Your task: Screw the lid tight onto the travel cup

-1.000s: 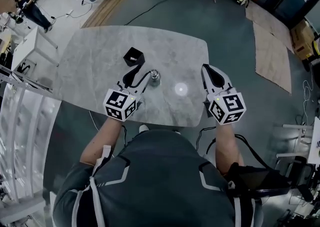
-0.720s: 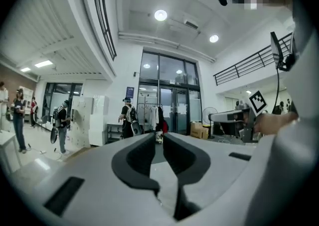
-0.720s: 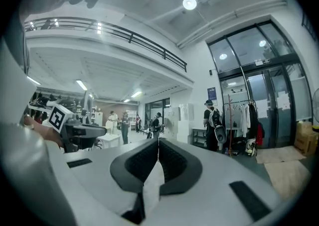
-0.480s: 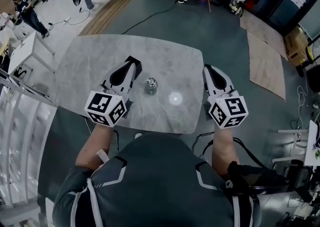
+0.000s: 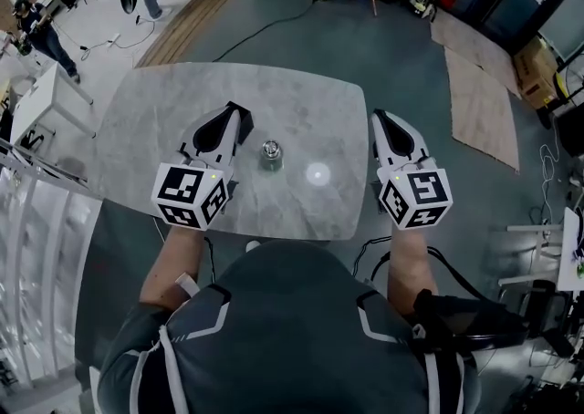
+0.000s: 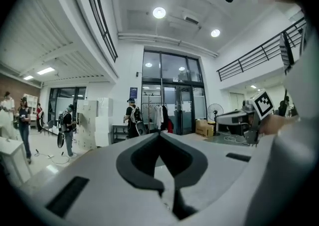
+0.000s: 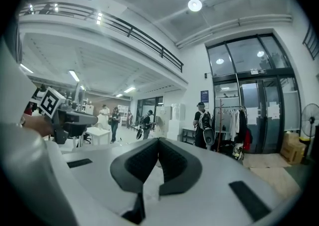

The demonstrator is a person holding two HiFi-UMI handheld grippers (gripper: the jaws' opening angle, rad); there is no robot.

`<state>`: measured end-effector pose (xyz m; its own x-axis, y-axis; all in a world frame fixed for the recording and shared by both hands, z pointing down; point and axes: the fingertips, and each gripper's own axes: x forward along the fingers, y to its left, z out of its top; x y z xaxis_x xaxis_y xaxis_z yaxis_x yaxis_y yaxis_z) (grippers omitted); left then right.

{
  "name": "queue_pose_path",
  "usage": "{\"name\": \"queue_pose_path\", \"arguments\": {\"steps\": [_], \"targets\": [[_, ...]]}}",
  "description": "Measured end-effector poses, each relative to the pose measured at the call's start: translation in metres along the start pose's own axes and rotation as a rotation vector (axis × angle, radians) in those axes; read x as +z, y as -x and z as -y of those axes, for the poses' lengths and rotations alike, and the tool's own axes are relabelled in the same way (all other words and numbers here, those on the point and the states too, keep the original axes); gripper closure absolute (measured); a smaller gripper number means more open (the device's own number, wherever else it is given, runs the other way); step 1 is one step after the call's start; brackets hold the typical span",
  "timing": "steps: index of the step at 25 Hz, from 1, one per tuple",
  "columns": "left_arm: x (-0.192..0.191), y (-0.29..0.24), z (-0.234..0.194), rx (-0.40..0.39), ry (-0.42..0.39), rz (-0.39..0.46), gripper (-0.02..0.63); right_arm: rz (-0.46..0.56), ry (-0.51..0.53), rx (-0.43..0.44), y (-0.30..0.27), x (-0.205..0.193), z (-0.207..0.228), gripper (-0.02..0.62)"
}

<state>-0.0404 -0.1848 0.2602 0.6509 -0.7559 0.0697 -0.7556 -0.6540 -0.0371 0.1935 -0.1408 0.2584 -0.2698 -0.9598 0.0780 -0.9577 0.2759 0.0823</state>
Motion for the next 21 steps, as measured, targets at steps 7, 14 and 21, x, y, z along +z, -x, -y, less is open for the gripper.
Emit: {"name": "queue_pose_path", "arguments": {"steps": [7, 14, 21], "targets": [[0.002, 0.0, -0.01, 0.049, -0.02, 0.013, 0.597, -0.01, -0.008, -0.024, -0.009, -0.007, 0.005, 0.569], [-0.005, -0.004, -0.015, 0.068, -0.029, -0.014, 0.597, -0.009, -0.003, -0.019, -0.009, -0.008, 0.013, 0.568], [-0.007, -0.007, -0.024, 0.055, -0.053, -0.03, 0.597, -0.002, -0.037, -0.017, -0.017, -0.011, 0.013, 0.568]]}}
